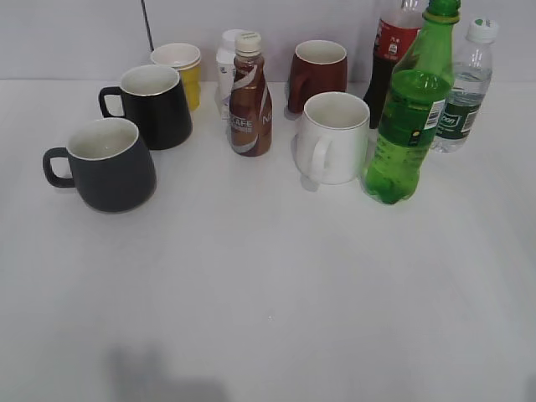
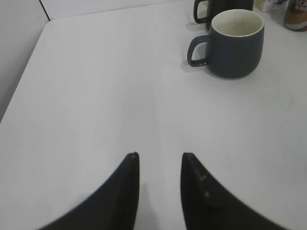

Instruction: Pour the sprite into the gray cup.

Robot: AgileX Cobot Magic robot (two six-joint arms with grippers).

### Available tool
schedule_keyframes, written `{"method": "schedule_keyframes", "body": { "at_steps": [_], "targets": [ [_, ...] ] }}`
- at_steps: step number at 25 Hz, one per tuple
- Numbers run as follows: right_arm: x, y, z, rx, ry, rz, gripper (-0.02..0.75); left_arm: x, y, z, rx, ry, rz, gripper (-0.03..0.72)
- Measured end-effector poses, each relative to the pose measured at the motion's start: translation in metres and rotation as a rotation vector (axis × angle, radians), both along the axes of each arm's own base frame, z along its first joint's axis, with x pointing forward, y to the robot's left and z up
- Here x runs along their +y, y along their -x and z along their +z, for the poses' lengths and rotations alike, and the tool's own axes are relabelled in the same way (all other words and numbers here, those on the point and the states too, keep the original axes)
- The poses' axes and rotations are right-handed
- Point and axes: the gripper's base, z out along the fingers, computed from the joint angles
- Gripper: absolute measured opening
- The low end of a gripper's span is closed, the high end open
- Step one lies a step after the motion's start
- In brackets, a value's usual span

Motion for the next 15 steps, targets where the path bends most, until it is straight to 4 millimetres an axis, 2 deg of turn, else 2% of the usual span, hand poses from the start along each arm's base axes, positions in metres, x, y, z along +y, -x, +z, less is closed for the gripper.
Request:
{"method": "schedule_keyframes", "body": {
  "at_steps": [15],
  "targets": [
    [0.0,0.0,0.0,0.0,0.0,0.0,0.574,0.0,0.0,0.0,0.0,0.0,0.0,0.236]
  ]
}}
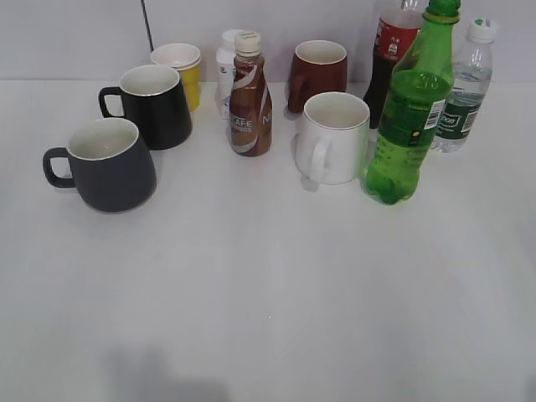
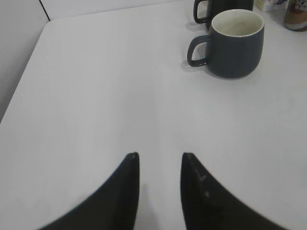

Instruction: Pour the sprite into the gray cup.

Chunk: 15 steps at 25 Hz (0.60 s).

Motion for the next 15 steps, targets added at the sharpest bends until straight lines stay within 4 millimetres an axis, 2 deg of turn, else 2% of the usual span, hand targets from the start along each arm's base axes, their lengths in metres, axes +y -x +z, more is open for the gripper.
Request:
{"method": "schedule_keyframes", "body": {
  "at_steps": [15],
  "targets": [
    [0.0,0.0,0.0,0.0,0.0,0.0,0.574,0.0,0.0,0.0,0.0,0.0,0.0,0.236]
  ]
}}
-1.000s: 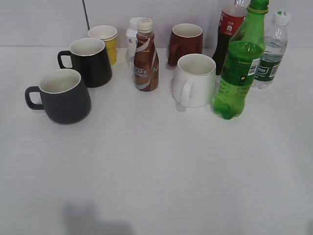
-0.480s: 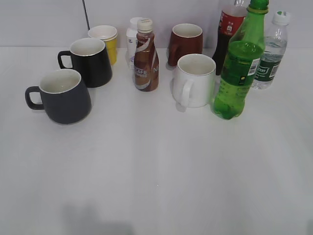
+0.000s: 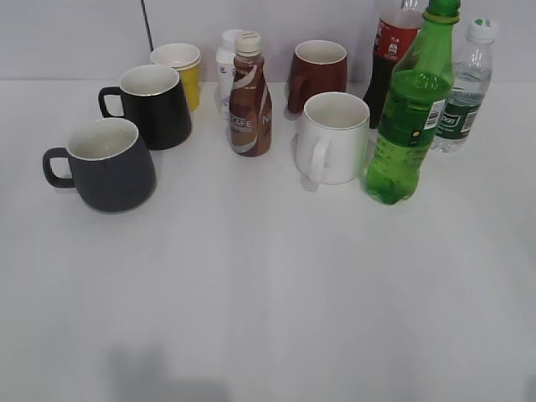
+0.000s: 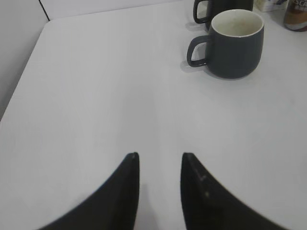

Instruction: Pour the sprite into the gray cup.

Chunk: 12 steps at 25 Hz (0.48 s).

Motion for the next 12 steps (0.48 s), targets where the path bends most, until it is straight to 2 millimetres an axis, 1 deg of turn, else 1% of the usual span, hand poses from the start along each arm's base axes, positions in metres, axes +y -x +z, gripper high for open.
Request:
{"method": "schedule_keyframes", "body": {
  "at_steps": [2,4,6,9,12],
  "targets": [
    [0.0,0.0,0.0,0.0,0.0,0.0,0.574,-0.001,0.0,0.001,-0.004,0.007,-0.005,0.236],
    [0.0,0.0,0.0,0.0,0.0,0.0,0.574,-0.004,-0.002,0.009,-0.061,0.038,-0.028,0.236],
    [0.0,0.0,0.0,0.0,0.0,0.0,0.574,-0.006,-0.011,0.027,-0.235,0.068,-0.047,0.236],
    [0.0,0.0,0.0,0.0,0.0,0.0,0.574,-0.009,-0.032,0.054,-0.537,0.09,-0.059,0.236],
    [0.0,0.0,0.0,0.0,0.0,0.0,0.574,-0.01,-0.054,0.069,-0.705,0.098,-0.064,0.236]
  ]
}}
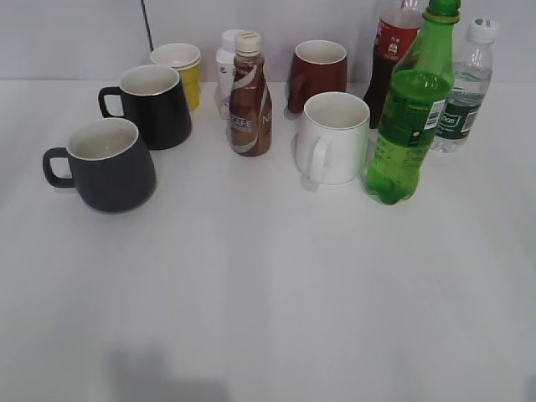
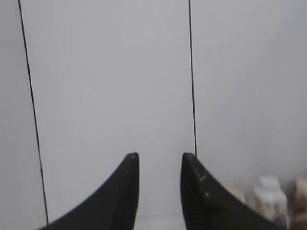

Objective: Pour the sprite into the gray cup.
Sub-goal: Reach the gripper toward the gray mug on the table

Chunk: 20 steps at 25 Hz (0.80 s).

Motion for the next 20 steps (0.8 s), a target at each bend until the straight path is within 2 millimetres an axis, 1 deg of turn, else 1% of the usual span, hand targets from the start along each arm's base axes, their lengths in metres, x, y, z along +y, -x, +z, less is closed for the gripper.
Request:
{"method": "schedule_keyframes", "body": {
  "at_steps": [1,5,9,12,14,15,18,20],
  "targets": [
    [0.0,0.0,0.0,0.0,0.0,0.0,0.574,-0.001,-0.007,0.004,-0.031,0.002,0.0,0.236],
    [0.0,0.0,0.0,0.0,0.0,0.0,0.574,-0.003,-0.044,0.006,-0.037,-0.007,0.001,0.236],
    [0.0,0.0,0.0,0.0,0.0,0.0,0.574,-0.006,-0.078,0.001,-0.017,-0.008,0.0,0.236],
    [0.0,0.0,0.0,0.0,0.0,0.0,0.574,-0.008,-0.104,-0.012,0.062,-0.013,-0.001,0.236],
    [0.0,0.0,0.0,0.0,0.0,0.0,0.574,-0.01,-0.127,-0.029,0.155,-0.023,-0.002,0.236],
    [0.0,0.0,0.0,0.0,0.0,0.0,0.574,-0.011,-0.142,-0.042,0.209,-0.035,-0.004,0.236],
    [0.0,0.0,0.0,0.0,0.0,0.0,0.574,-0.015,-0.164,-0.076,0.285,-0.068,-0.019,0.236],
    [0.0,0.0,0.0,0.0,0.0,0.0,0.574,-0.016,-0.172,-0.104,0.348,-0.075,-0.026,0.241]
  ]
}}
